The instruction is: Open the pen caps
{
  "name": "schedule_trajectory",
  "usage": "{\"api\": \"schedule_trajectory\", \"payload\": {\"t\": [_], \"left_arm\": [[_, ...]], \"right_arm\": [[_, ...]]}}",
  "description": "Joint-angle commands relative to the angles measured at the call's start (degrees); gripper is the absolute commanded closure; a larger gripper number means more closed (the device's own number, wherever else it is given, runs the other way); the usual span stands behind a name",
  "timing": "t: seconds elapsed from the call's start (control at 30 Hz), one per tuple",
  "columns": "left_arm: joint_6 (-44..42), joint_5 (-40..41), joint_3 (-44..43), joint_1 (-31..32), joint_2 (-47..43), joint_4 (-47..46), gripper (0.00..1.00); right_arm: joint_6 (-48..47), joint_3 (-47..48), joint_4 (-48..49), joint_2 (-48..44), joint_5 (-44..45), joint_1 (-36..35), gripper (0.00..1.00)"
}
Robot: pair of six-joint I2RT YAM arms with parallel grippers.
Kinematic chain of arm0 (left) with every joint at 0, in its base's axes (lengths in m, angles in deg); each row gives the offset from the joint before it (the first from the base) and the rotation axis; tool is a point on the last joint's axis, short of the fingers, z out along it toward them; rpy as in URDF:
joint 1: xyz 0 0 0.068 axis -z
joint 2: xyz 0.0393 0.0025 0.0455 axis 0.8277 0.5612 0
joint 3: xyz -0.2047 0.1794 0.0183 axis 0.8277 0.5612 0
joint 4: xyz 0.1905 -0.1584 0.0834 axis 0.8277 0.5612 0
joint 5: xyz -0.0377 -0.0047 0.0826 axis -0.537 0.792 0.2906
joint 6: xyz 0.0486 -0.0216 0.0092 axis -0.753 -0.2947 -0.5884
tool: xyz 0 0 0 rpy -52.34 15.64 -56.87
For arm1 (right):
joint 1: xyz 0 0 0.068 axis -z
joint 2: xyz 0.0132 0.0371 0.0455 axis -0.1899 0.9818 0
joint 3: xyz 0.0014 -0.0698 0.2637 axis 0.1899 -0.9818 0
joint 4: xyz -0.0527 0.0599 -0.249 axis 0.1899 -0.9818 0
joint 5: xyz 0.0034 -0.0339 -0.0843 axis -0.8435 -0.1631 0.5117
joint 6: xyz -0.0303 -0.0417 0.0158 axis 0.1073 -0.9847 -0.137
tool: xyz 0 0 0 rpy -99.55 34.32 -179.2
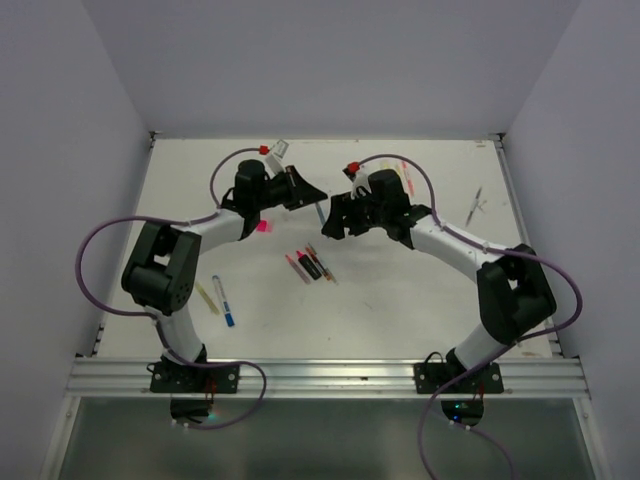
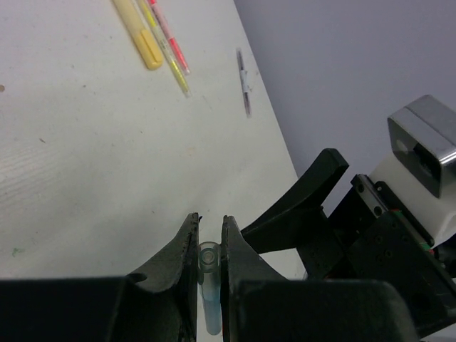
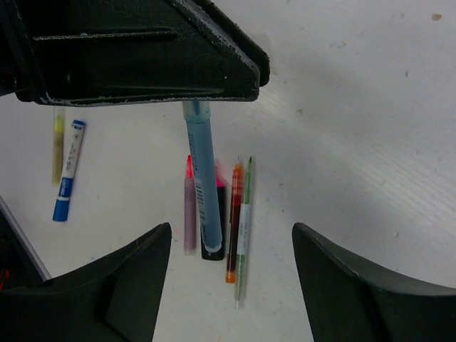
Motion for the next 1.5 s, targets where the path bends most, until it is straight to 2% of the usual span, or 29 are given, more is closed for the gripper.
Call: {"api": "schedule_trajectory", "payload": {"t": [0.0, 0.13, 0.23, 0.27, 0.33, 0.37, 0.4, 0.47, 0.57, 0.6, 0.73, 0.8, 0.97, 1.07, 1.23, 1.47], "left_arm": [[4.20, -2.94, -0.38, -0.47, 0.80, -5.65, 1.00], [10.54, -5.58, 1.64, -0.47, 1.77, -13.48, 1.00], [13.27, -6.46, 2.88, -0.47, 1.86, -16.74, 1.00], [13.54, -6.55, 3.14, -0.47, 1.77, -17.10, 1.00], [13.89, -6.29, 3.14, -0.47, 1.42, -17.01, 1.00], [13.89, -6.29, 2.97, -0.47, 1.16, -16.84, 1.00], [13.72, -6.03, 2.88, -0.47, 0.89, -16.32, 1.00], [13.02, -4.80, 2.27, -0.47, 0.19, -14.13, 1.00], [9.51, 0.73, 0.16, -0.47, -0.95, -3.50, 1.00], [8.02, 4.40, -0.54, -0.47, -1.48, 2.79, 1.00], [6.16, 12.42, -3.53, -0.47, -3.41, 12.25, 1.00], [5.98, 16.19, -4.59, -0.47, -4.47, 14.80, 1.00], [4.67, 15.25, -5.12, -0.38, -2.90, 13.31, 1.00], [0.38, 14.89, -6.08, -0.38, -1.06, 14.88, 1.00], [-5.78, 15.33, -9.25, -0.38, 2.90, 19.02, 1.00], [-12.55, 16.48, -14.43, -0.38, 8.18, 24.81, 1.00]], "right_arm": [[2.05, -0.52, 7.17, -2.03, -5.52, -0.08, 0.28], [2.58, 0.19, 8.48, -0.18, -5.61, -1.05, 0.37], [3.46, 0.89, 9.89, 1.31, -5.61, -1.40, 0.49], [3.54, 1.33, 9.72, 1.92, -5.96, -1.58, 0.64], [3.72, 2.38, 8.49, 3.16, -5.70, -1.84, 0.80], [3.72, 2.56, 8.23, 3.42, -5.18, -2.02, 0.95], [3.72, 2.74, 7.61, 3.68, -4.82, -2.19, 1.00], [3.20, 2.74, 7.00, 3.60, -3.68, -3.07, 1.00], [-0.92, 3.70, 1.73, 2.98, 6.57, -6.74, 1.00], [-4.24, 4.75, -1.67, 2.98, 15.57, -8.24, 1.00], [-9.55, 6.60, -6.98, 5.61, 34.06, -16.06, 1.00], [-9.64, 6.26, -7.24, 6.23, 39.10, -17.65, 1.00], [-8.06, 5.29, -6.71, 5.54, 38.25, -18.01, 1.00], [-7.18, 5.81, -8.64, 5.53, 37.64, -17.05, 1.00], [-6.39, 5.20, -9.53, 6.50, 26.23, -12.84, 1.00], [-5.95, 1.25, -5.75, 7.29, 13.57, -10.11, 1.00]]}}
